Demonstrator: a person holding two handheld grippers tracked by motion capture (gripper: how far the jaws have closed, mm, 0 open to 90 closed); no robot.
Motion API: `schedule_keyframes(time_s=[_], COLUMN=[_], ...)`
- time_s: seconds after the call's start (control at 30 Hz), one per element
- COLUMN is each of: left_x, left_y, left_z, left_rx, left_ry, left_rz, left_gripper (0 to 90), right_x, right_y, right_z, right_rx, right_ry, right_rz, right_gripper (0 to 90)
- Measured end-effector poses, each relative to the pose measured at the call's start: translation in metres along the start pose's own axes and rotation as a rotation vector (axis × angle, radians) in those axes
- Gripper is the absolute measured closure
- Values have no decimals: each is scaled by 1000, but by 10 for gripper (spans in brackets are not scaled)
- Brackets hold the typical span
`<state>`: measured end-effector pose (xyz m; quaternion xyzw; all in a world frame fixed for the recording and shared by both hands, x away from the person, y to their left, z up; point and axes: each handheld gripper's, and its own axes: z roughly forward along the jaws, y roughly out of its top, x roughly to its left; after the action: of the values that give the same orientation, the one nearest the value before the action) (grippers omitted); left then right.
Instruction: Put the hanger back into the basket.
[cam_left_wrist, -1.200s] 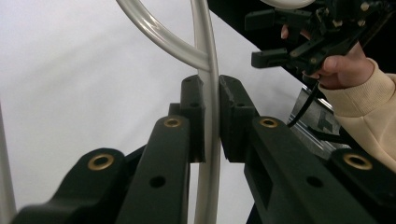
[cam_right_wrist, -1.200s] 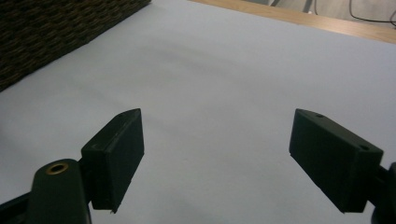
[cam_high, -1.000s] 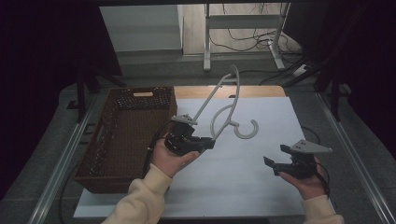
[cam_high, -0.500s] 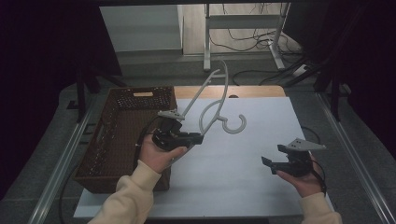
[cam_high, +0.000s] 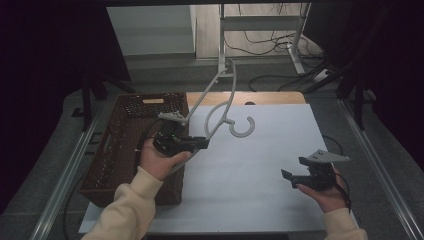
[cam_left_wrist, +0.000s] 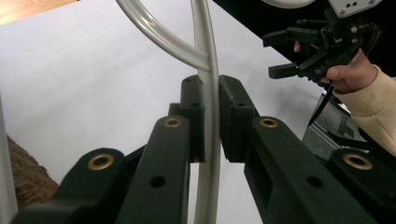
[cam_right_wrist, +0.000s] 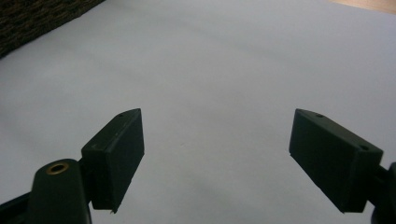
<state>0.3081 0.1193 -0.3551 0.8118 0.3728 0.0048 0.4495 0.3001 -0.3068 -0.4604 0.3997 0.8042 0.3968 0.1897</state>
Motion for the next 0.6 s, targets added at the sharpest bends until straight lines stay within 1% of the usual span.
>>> schedule_keyframes(time_s=[0.1,0.3,0.5,0.6], left_x=[2,10,16,18], left_y=[-1,-4,-7,-9], left_z=[-5,-16,-24,-29], left_rx=[-11,-30,-41,-57], left_ry=[8,16,20,37], left_rz=[-1,-15,-23,-30], left_gripper=[817,816,817,817], right_x=[-1,1,1,2], right_y=[-1,0,0,1], right_z=[-1,0,1,3], right_rx=[-2,5,7,10], right_ry=[-1,3,4,7], right_rz=[6,1,-6,-5], right_gripper=[178,179,179,178])
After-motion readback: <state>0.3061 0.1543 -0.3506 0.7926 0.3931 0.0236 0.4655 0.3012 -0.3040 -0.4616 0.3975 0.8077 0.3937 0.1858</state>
